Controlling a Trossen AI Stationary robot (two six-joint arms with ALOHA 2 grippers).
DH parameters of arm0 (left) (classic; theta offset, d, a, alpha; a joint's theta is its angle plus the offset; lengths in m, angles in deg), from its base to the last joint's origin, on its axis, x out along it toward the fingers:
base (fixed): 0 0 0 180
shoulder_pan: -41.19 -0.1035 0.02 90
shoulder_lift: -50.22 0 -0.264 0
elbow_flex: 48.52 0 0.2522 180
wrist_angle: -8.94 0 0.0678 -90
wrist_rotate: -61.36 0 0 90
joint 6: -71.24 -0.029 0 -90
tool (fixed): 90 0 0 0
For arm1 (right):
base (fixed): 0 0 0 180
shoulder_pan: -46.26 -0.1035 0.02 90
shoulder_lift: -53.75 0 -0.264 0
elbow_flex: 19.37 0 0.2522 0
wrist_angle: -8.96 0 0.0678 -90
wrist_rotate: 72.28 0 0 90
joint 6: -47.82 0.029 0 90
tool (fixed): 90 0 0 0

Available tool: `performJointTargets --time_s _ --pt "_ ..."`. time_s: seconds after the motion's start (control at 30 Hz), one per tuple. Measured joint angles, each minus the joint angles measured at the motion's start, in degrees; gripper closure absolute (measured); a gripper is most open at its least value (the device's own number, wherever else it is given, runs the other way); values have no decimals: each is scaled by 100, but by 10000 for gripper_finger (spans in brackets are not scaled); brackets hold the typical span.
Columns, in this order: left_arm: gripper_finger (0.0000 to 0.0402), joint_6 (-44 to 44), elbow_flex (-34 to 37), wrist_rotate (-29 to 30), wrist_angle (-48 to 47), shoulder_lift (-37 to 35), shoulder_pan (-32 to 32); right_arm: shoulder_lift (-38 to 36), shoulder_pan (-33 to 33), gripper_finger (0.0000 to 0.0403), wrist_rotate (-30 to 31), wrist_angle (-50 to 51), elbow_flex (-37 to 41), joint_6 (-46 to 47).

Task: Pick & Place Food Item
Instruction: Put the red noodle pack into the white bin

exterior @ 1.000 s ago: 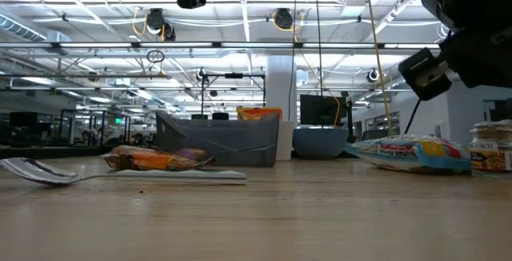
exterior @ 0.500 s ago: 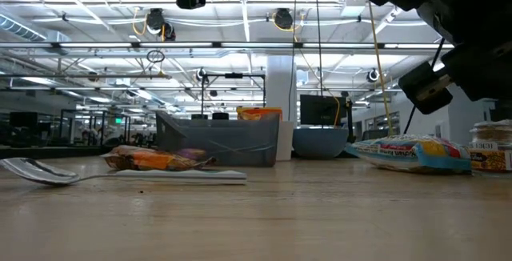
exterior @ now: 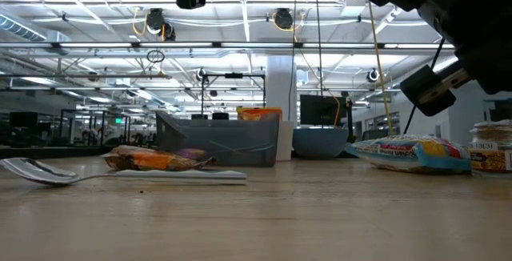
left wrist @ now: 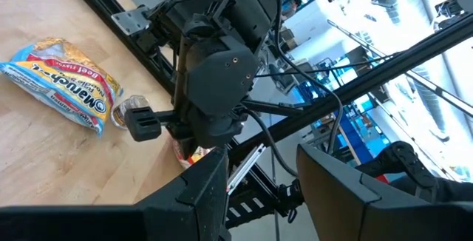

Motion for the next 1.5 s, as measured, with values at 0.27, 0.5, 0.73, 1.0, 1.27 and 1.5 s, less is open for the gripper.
performJointTargets --time_s 0.27,0.5,0.73,1.0,1.27,1.5 --pt "231 0 0 -5 0 0 0 -136 14 402 142 -72 0 562" --pt "231 4 0 -15 36 0 0 -725 194 402 377 -405 0 1416" --pt "231 17 0 7 307 0 0 -1411 609 403 839 -1070 0 2383" --pt "231 -61 -2 9 742 0 -9 -1648 880 403 1022 -1969 0 3591" --pt "231 -525 -2 4 567 -231 -30 -1648 1142 403 1027 -3329 0 4676" --pt "231 -1148 -4 20 -789 -1099 -221 -1648 1594 403 1322 -4479 0 5674"
